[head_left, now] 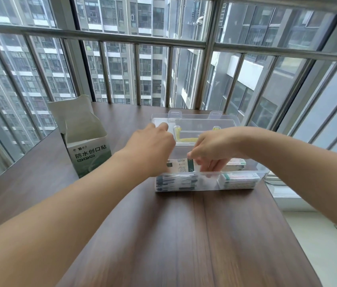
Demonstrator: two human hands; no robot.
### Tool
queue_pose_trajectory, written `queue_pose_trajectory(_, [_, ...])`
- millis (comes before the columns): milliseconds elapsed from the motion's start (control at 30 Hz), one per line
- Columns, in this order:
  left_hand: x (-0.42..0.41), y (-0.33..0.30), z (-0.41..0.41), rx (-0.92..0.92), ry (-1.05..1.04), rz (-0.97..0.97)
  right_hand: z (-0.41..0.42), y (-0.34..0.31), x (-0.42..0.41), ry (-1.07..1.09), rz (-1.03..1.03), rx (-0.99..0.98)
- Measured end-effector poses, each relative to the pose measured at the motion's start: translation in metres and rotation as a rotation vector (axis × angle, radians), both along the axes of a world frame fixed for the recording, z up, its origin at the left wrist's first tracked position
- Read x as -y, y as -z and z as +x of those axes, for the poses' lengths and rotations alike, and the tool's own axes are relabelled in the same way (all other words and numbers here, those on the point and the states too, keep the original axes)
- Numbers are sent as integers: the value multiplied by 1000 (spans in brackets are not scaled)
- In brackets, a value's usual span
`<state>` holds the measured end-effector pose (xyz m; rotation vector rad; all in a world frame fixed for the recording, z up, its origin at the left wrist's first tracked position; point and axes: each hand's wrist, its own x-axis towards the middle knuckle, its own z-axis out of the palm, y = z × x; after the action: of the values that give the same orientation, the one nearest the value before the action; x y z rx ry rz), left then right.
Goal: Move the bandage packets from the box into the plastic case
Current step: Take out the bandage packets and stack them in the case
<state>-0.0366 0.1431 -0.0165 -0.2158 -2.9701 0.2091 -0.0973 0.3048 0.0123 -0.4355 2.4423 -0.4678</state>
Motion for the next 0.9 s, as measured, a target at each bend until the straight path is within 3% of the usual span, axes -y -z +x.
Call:
queue_pose_trajectory(433, [1,5,1,85,73,158,0,28,8,109,-159,-368])
queue_pose_trajectory(633, [5,4,-4,153,100,164,2,30,9,126,-127,-405])
queue_pose_trajectory(900, [-9,-7,-9,119,85,-128,7,22,15,202,-144,-267])
